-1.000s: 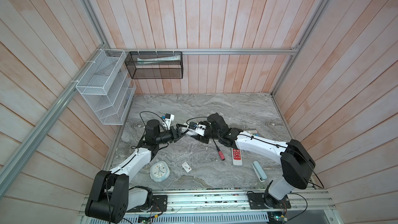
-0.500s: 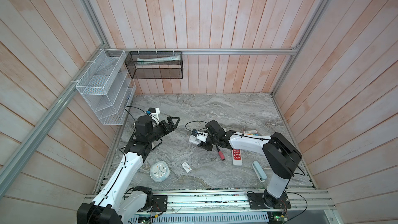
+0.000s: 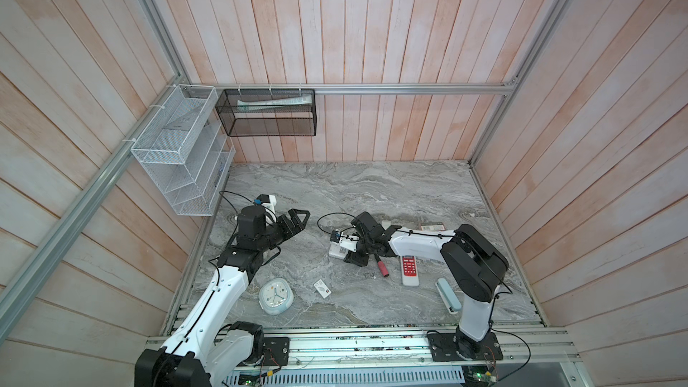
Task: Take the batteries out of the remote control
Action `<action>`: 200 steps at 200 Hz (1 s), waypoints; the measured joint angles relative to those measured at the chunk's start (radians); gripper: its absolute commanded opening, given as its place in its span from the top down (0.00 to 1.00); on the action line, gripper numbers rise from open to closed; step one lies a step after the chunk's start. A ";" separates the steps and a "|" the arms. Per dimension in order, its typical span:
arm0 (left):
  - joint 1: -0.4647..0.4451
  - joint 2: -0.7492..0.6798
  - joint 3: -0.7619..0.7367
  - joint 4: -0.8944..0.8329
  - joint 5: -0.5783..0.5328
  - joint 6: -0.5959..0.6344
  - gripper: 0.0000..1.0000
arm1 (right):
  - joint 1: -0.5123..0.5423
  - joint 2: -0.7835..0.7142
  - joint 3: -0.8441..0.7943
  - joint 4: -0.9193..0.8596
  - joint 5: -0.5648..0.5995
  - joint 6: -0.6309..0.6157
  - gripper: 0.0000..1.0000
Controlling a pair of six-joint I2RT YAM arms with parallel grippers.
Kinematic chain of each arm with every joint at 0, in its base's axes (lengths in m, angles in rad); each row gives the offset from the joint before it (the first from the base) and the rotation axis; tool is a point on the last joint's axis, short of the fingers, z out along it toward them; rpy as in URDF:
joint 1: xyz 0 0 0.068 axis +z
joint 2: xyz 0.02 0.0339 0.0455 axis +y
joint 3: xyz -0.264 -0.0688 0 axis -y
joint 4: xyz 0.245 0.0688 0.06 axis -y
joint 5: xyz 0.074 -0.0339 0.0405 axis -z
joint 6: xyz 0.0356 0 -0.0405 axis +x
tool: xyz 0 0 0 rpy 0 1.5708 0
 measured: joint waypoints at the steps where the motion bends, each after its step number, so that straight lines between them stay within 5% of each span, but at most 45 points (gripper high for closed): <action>1: 0.000 0.000 0.000 0.000 0.000 0.000 0.02 | 0.000 0.001 0.000 0.000 0.000 0.000 0.52; 200: 0.000 0.029 -0.013 0.013 0.024 0.005 0.02 | 0.010 0.043 0.064 -0.042 -0.027 -0.082 0.32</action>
